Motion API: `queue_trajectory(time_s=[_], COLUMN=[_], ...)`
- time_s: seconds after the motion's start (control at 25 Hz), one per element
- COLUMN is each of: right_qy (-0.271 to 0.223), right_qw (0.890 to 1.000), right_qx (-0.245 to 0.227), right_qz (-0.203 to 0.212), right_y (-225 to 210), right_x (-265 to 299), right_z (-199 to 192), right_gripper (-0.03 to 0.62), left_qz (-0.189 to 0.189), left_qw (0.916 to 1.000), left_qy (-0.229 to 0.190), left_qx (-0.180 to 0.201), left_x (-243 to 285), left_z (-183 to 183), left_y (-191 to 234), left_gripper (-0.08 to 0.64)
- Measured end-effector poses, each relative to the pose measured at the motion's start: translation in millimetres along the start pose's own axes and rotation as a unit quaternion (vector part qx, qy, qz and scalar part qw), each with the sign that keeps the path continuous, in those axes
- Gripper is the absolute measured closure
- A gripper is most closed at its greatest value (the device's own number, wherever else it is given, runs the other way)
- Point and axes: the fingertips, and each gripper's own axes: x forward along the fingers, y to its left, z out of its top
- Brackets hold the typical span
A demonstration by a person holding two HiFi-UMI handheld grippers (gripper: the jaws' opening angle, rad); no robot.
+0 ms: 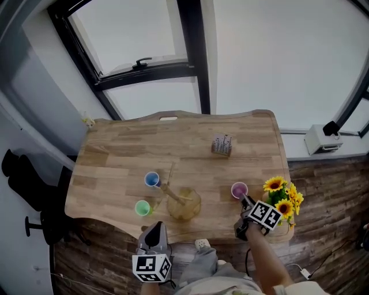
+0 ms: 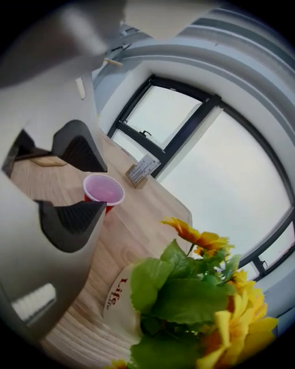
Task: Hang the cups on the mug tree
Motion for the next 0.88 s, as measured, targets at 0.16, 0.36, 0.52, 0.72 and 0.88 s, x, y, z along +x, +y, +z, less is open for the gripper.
queue_trajectory(time_s=[0.16,0.36,0.52,0.72,0.88], right_qy=[0.008,0.010,0.014,0.018,0.023], right_qw=[0.999,0.997,0.997,0.997,0.997], right_qx=[0.044,0.073,0.076,0.063,0.061], right_qz=[-0.020,-0.027,-0.028,-0.037,-0.032], right_y=[-15.9,-24.3,-25.0,-26.7,-27.4], right_x=[15.0,20.8,22.3,21.6,21.7], right_z=[-5.1,-10.1,-12.0,-12.9,-14.1], right_gripper=[0.447,0.481,0.513,0.572,0.572], left_qz=[-0.001,-0.001,-0.006,-0.007,-0.005], left_qw=[1.0000,1.0000,1.0000,0.9999,0.9999], left_qy=[0.002,0.004,0.008,0.010,0.009], left_qx=[0.003,0.000,-0.001,-0.003,-0.005], left_x=[8.9,14.7,17.8,16.5,14.4], left_z=[1.1,-0.3,-3.7,-7.4,-9.0], left_y=[6.5,11.6,9.6,7.7,8.3], left_gripper=[0.560,0.560,0.560,0.560,0.560])
